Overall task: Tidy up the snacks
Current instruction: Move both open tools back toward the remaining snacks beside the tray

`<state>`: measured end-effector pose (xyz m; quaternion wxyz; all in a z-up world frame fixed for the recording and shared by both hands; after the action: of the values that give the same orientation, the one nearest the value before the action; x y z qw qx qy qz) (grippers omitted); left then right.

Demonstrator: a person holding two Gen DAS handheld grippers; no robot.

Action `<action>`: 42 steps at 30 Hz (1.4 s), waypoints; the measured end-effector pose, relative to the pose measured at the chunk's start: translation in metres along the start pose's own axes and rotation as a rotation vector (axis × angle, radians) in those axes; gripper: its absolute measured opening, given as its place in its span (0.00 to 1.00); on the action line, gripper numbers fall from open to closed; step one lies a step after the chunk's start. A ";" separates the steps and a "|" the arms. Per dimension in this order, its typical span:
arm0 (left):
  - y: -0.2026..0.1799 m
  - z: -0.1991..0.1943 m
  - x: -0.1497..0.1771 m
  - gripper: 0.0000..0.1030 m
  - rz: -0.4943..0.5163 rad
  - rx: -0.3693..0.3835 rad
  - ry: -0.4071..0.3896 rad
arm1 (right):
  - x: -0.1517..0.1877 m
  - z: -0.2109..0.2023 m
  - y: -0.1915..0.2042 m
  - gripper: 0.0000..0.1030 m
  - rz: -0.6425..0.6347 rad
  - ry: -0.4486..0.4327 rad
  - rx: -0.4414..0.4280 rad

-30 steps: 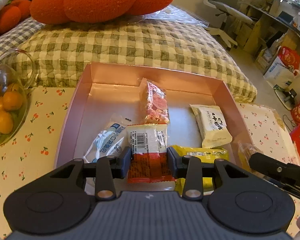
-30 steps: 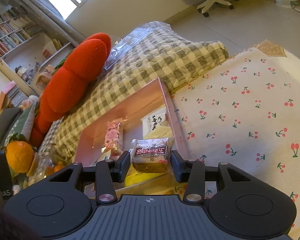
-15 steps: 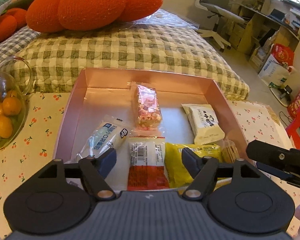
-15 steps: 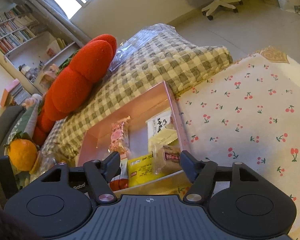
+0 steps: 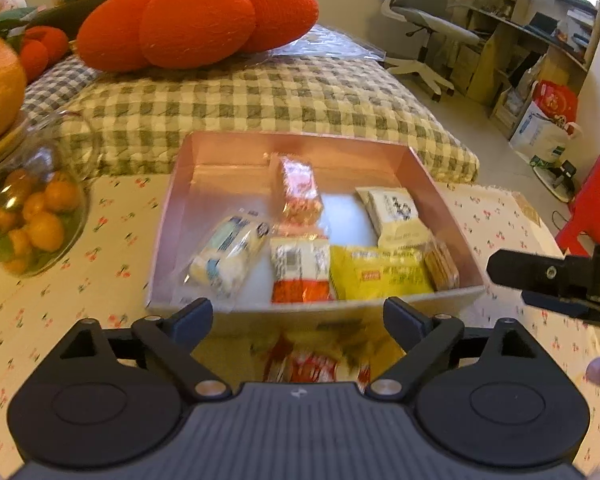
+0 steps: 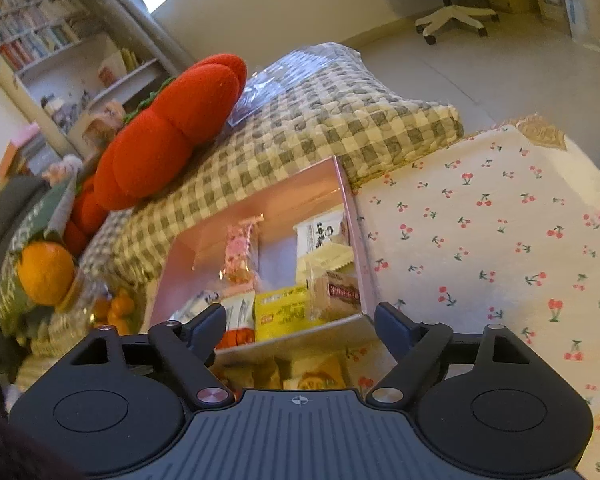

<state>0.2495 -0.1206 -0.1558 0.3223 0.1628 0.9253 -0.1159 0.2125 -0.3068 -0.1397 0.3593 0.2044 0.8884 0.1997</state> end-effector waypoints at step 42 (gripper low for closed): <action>0.002 0.011 0.031 0.48 -0.262 0.077 0.041 | 0.072 -0.001 -0.008 0.84 -0.043 0.226 0.171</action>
<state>0.2334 -0.1158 -0.1844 0.2788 0.0550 0.9400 -0.1891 0.1632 -0.2775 -0.1835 0.2427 0.1915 0.9410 0.1374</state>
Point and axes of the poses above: each gripper's, at about its wrist camera, not at the fingertips, and z roughly the way its jaws point, y to its left, x to its underside, the point moved 10 cm from there along z, roughly the way its jaws point, and after that the axes turned 1 degree about y, right-handed, at the moved point
